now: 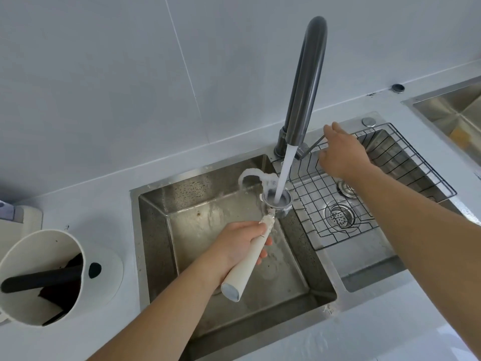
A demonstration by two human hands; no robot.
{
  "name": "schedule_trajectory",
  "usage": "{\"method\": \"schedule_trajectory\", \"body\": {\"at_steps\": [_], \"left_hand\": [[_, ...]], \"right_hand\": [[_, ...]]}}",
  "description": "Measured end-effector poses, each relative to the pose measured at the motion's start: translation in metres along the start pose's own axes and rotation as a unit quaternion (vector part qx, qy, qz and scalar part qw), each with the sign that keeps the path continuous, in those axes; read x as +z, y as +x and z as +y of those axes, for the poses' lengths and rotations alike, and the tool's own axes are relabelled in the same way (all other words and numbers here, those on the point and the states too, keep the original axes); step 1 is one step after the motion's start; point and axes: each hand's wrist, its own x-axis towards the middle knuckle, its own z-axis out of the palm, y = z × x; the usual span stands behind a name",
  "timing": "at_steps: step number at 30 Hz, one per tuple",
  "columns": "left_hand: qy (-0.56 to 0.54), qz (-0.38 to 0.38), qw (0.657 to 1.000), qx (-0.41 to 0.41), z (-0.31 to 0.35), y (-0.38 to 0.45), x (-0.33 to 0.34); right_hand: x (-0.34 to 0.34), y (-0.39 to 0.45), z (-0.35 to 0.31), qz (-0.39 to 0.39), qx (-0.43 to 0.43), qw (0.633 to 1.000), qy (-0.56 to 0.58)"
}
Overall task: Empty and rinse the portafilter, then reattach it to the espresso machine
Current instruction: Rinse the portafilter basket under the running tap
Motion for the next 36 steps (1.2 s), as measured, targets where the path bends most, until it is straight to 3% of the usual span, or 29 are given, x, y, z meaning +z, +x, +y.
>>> {"method": "schedule_trajectory", "body": {"at_steps": [13, 18, 31, 36], "left_hand": [[0.035, -0.007, 0.997, 0.066, -0.006, 0.002, -0.012], [0.011, -0.024, 0.997, 0.075, -0.010, 0.003, -0.012], [-0.189, -0.087, 0.978, -0.031, -0.002, -0.003, 0.016], [-0.211, -0.093, 0.972, -0.047, -0.001, -0.003, 0.016]], "right_hand": [[0.011, 0.000, 0.000, 0.006, 0.069, 0.986, 0.153], [0.010, -0.003, -0.001, -0.009, 0.064, 0.986, 0.154], [0.004, -0.001, 0.004, -0.038, 0.048, 0.993, 0.097], [0.004, 0.000, 0.006, -0.034, 0.053, 0.993, 0.096]]}}
